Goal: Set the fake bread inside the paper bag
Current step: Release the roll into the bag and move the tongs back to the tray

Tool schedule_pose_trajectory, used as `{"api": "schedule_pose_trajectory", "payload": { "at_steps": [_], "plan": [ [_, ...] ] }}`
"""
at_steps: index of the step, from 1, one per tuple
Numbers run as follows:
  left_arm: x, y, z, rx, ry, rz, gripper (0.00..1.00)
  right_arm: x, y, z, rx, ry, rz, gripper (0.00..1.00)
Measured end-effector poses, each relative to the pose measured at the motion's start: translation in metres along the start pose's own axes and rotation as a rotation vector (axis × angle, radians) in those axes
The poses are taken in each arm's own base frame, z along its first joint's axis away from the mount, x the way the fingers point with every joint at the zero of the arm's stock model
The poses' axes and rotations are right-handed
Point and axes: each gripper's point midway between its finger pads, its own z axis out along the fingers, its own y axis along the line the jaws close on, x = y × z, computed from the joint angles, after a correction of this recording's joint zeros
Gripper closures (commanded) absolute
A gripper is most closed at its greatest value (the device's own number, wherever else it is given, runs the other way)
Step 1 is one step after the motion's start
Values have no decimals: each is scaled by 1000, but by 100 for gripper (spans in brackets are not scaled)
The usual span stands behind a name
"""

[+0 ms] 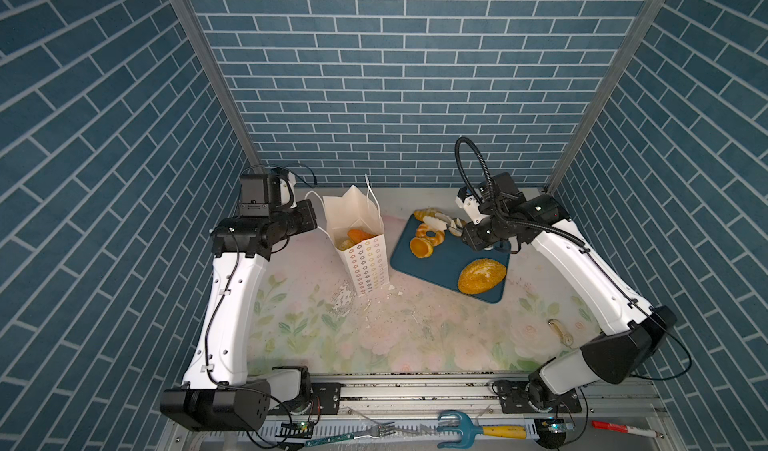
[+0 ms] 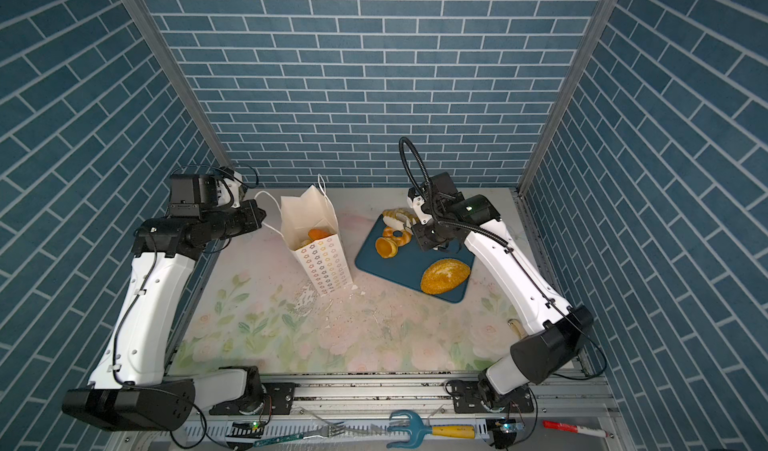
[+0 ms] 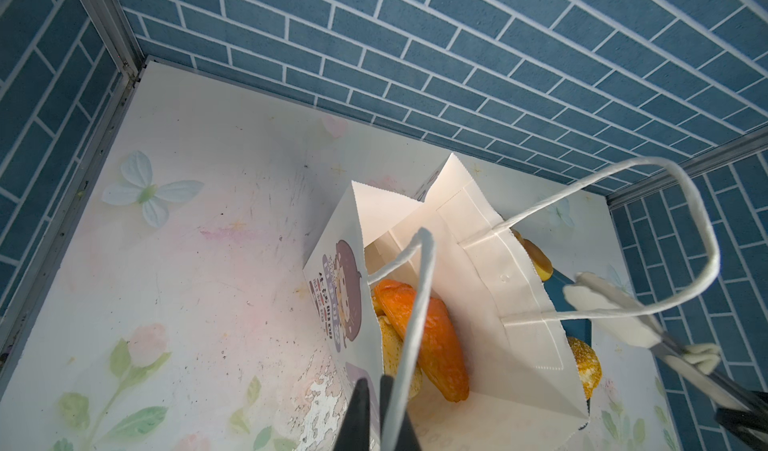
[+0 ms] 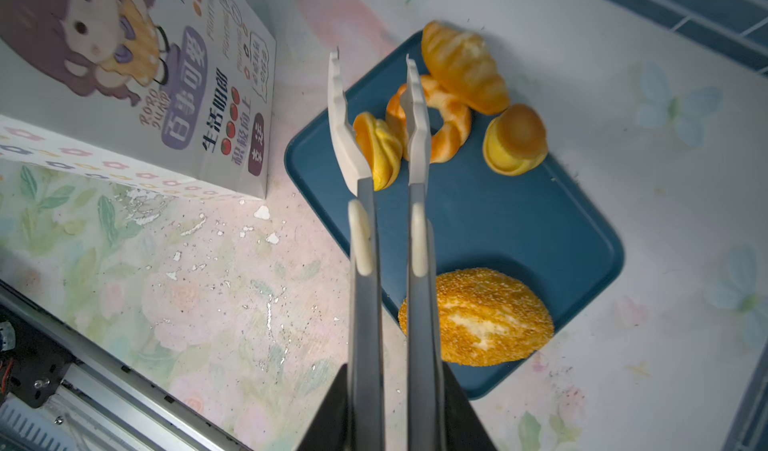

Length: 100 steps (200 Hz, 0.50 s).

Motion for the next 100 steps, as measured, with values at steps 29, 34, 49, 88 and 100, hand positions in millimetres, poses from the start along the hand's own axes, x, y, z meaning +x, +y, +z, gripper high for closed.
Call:
{"api": "schedule_pose_trajectory", "payload": {
  "at_steps": [29, 34, 49, 88, 100],
  "plan": [
    [0, 0, 0, 0, 1, 0, 90, 9, 2, 36, -54, 92, 30, 68],
    [0, 0, 0, 0, 2, 0, 90, 10, 2, 41, -62, 101, 34, 68],
    [1, 0, 0, -1, 2, -1, 90, 11, 4, 50, -81, 121, 40, 67],
    [1, 0, 0, -1, 2, -1, 90, 13, 5, 67, -101, 148, 47, 67],
    [1, 0, 0, -1, 2, -1, 90, 14, 5, 70, -99, 151, 47, 67]
  ]
}}
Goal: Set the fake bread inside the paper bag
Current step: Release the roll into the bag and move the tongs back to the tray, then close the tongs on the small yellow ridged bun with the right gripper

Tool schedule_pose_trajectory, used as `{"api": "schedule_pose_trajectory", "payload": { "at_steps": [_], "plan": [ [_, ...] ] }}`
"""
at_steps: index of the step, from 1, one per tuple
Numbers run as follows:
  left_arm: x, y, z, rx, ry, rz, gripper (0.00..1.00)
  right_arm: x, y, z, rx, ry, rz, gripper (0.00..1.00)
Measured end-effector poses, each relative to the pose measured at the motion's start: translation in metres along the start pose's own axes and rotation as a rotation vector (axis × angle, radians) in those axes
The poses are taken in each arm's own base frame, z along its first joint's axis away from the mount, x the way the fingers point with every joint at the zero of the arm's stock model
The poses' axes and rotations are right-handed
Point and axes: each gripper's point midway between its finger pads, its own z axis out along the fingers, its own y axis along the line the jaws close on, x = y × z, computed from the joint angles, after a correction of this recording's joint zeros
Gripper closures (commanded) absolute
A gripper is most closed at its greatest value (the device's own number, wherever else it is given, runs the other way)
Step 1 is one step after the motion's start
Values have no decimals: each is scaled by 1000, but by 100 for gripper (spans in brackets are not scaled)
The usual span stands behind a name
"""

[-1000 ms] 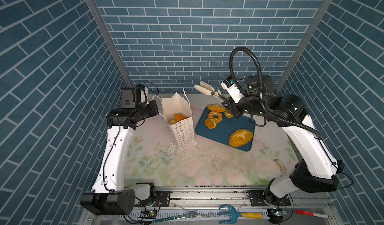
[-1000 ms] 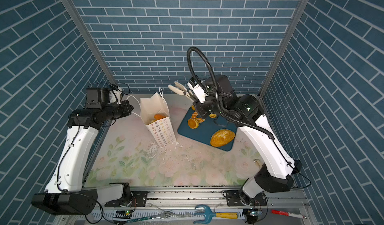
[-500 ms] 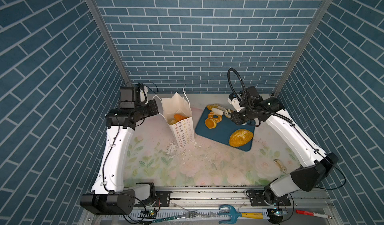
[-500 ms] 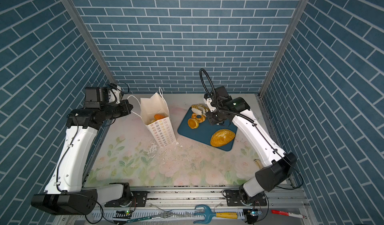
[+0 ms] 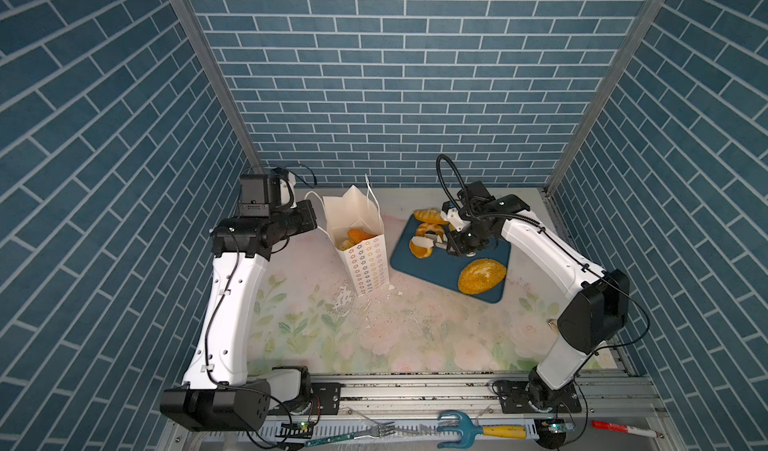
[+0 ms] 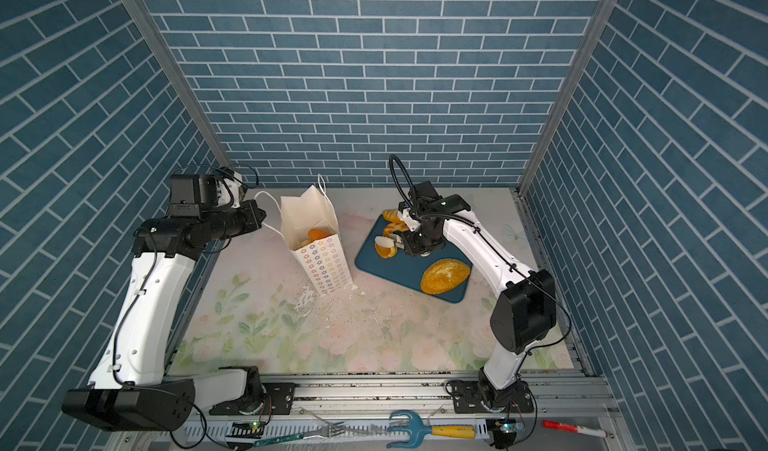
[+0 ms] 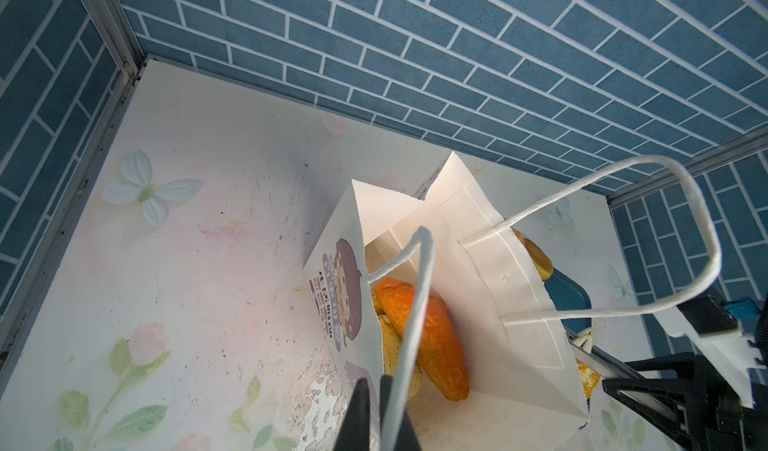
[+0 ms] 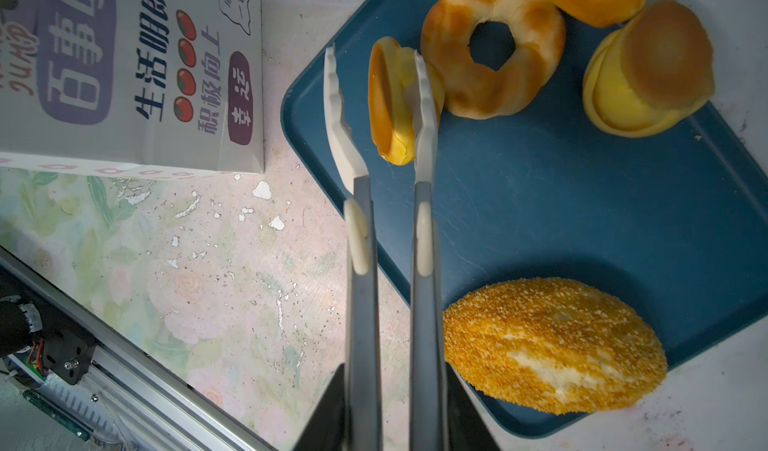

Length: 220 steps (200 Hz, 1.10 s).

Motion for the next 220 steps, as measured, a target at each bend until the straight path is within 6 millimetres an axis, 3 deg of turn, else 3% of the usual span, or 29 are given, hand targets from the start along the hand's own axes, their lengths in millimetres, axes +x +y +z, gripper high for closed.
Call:
{"api": "schedule_pose_trajectory", "payload": {
  "at_steps": [103, 159, 220],
  "plan": [
    [0, 0, -2, 0, -4, 0, 90, 1, -18, -4, 104, -4, -10, 65],
    [0, 1, -3, -6, -5, 0, 90, 4, -12, 8, 56, 32, -5, 64],
    [0, 1, -4, -9, -9, 1, 90, 9, -8, 23, 19, 79, 5, 76]
  ]
}}
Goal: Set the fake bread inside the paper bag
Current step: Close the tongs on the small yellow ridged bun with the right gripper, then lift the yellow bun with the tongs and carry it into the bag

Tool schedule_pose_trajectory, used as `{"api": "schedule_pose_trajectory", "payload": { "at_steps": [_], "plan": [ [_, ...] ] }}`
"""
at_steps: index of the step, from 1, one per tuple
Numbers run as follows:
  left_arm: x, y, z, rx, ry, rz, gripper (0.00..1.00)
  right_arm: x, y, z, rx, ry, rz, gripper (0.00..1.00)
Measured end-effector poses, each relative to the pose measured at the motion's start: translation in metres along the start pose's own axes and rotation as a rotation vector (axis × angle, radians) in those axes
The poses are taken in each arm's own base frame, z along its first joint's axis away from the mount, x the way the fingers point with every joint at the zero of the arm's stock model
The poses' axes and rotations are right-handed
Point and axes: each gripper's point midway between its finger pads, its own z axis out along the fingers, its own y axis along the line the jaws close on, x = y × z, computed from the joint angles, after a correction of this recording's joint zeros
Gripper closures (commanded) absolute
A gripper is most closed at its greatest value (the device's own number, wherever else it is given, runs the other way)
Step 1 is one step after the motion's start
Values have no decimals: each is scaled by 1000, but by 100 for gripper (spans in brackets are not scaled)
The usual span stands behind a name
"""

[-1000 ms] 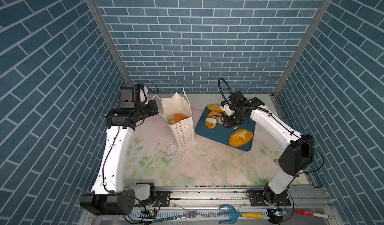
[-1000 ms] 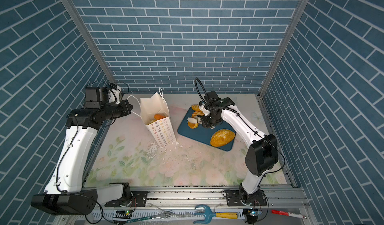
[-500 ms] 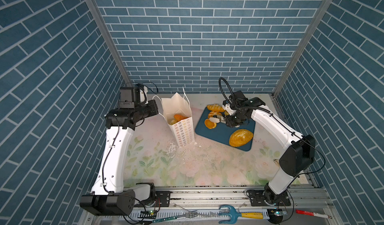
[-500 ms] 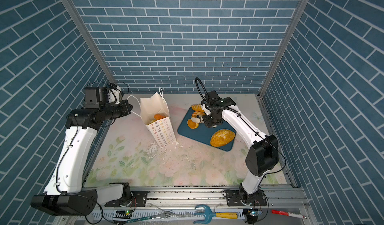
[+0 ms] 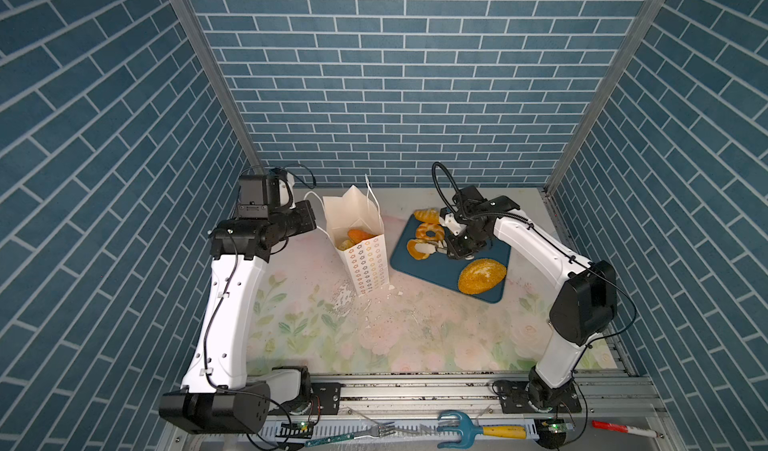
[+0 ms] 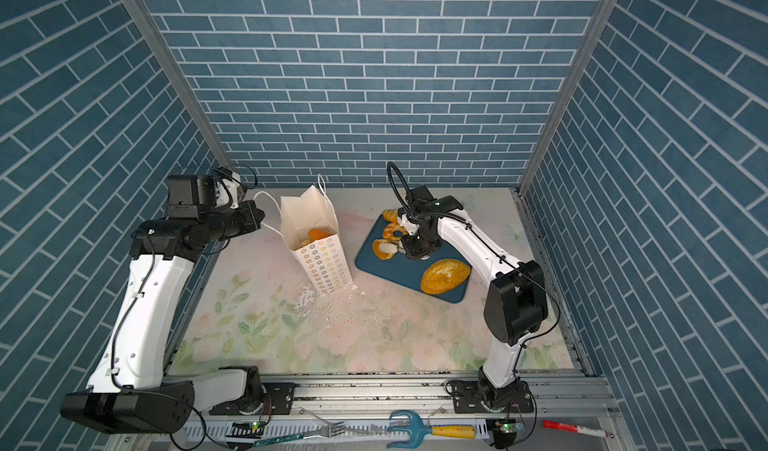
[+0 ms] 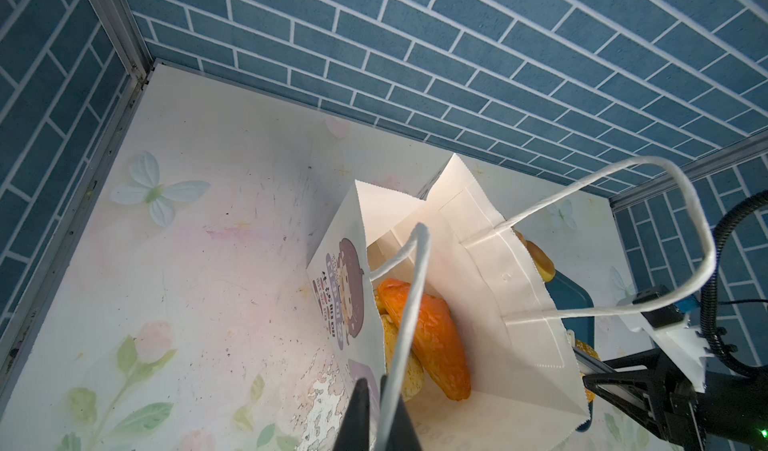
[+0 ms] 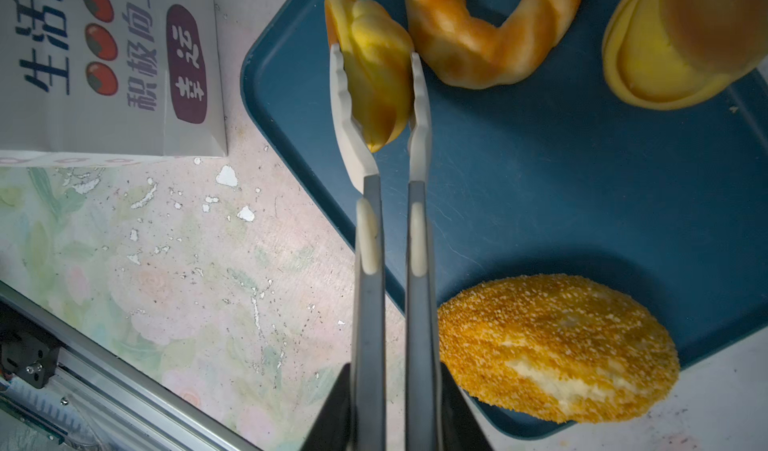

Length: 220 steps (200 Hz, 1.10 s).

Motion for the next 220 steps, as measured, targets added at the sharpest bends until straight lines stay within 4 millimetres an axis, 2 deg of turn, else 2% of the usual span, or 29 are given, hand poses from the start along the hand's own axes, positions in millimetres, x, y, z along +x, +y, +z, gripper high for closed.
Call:
{"api": "schedule_pose_trajectory", "payload": {
  "at_steps": [43, 68, 89, 121, 135, 150, 176, 197, 220],
  "plan": [
    [-1, -1, -5, 0, -14, 3, 90, 2, 4, -3, -4, 0, -8, 85],
    [-2, -2, -8, 3, -23, 5, 90, 5, 3, -22, 22, -28, -14, 87],
    [-2, -2, -8, 4, -24, 5, 90, 2, 2, -60, 68, -110, -25, 86],
    [0, -1, -6, 3, -21, 1, 90, -25, 13, -155, 134, -376, -65, 86],
    [2, 0, -5, 2, -18, -1, 90, -34, 28, -197, 155, -496, -102, 86],
    [2, 0, -4, 2, -16, -3, 90, -42, 54, -236, 169, -603, -165, 86],
    [3, 0, -5, 2, -17, -3, 90, -54, 108, -283, 131, -741, -299, 86],
    [3, 0, -6, 3, -20, -3, 90, -55, 139, -292, 97, -776, -387, 86],
    [3, 0, -7, 4, -23, -2, 90, -48, 163, -277, 78, -733, -476, 86]
  ]
}}
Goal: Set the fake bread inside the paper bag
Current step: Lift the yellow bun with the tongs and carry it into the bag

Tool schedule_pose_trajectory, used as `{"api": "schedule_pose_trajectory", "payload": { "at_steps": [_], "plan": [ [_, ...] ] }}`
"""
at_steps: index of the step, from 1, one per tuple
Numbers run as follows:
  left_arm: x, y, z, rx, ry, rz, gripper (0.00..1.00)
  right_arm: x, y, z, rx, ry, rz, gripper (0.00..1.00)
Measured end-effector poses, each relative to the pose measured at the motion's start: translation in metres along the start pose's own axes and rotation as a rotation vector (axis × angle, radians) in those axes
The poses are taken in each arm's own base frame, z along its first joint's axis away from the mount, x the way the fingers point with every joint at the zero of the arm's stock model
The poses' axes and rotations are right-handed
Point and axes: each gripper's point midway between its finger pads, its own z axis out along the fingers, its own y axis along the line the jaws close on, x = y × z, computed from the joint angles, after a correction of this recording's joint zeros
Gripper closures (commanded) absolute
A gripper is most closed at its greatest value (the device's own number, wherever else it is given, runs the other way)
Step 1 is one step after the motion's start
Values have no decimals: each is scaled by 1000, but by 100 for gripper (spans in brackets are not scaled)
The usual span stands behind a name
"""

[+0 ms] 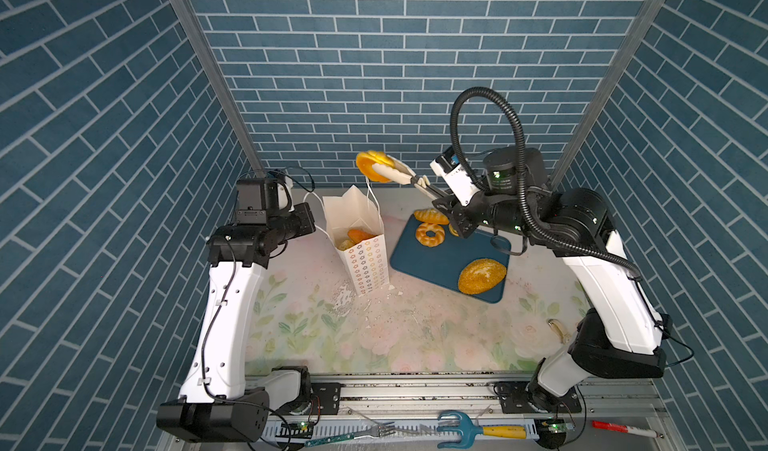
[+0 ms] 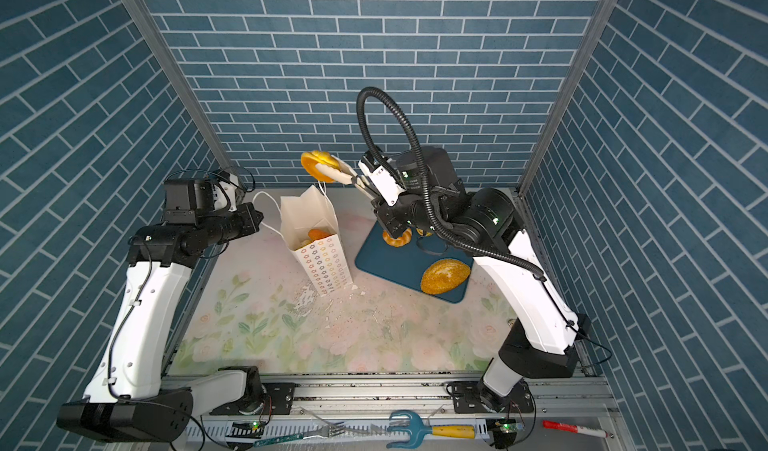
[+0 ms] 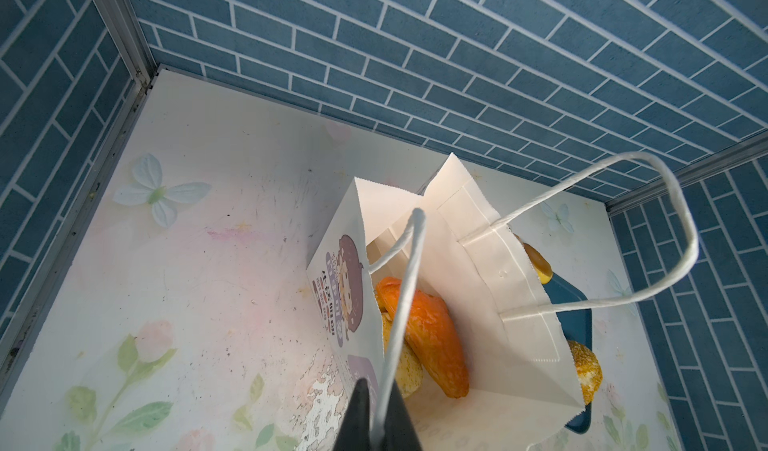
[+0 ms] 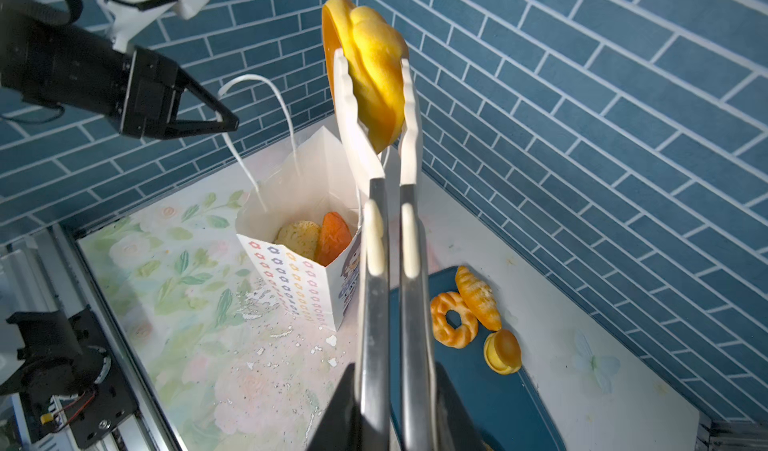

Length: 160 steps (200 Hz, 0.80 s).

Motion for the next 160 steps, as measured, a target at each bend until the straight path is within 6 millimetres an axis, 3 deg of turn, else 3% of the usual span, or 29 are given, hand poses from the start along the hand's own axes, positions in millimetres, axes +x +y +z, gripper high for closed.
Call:
{"api": "schedule_pose_trajectory", "payload": {
  "at_steps": [31, 51, 119, 160],
  "plan": [
    [0, 0, 0, 0, 1, 1, 90, 12, 33, 21, -70, 69, -79, 86],
    [0, 0, 0, 0, 1, 4, 90, 25, 44, 35, -96, 127, -108, 86],
    [1, 0, 0, -2, 6, 10, 90, 59, 50, 91, -58, 296, -157, 82],
    [1, 0, 0, -2, 6, 14, 90, 74, 50, 115, -26, 378, -182, 73]
  ]
}}
